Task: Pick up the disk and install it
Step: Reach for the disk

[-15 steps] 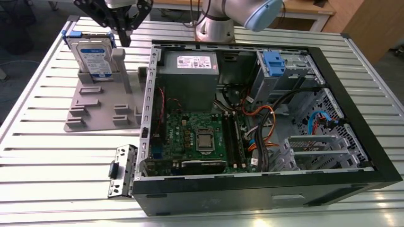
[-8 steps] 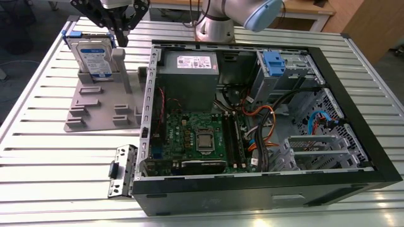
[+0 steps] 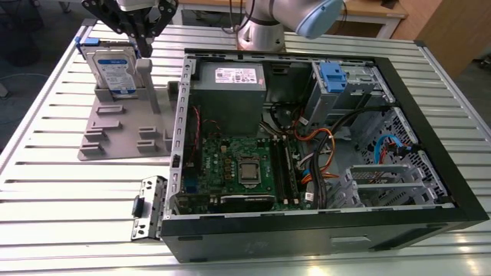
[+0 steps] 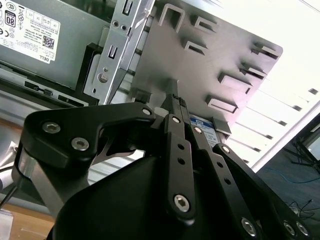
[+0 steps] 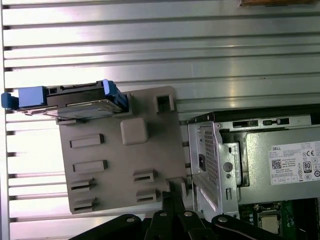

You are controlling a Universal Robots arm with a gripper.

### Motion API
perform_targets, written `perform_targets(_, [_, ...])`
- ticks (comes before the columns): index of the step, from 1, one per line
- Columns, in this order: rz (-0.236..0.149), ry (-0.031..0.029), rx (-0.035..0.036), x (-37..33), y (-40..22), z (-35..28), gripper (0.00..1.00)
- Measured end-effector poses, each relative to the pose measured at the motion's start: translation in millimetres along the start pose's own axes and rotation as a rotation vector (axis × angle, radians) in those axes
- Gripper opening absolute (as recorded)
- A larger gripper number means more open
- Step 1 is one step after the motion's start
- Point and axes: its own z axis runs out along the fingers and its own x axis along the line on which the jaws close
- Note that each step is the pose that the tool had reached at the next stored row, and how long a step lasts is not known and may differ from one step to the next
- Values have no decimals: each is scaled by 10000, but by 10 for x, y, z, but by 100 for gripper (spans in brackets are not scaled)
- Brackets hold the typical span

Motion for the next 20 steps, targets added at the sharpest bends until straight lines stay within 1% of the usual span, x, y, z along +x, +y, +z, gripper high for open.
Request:
perform_targets(10, [0, 0, 0, 74, 9, 15, 10])
perform_targets(20, [-1, 1, 0, 170, 36, 32, 10])
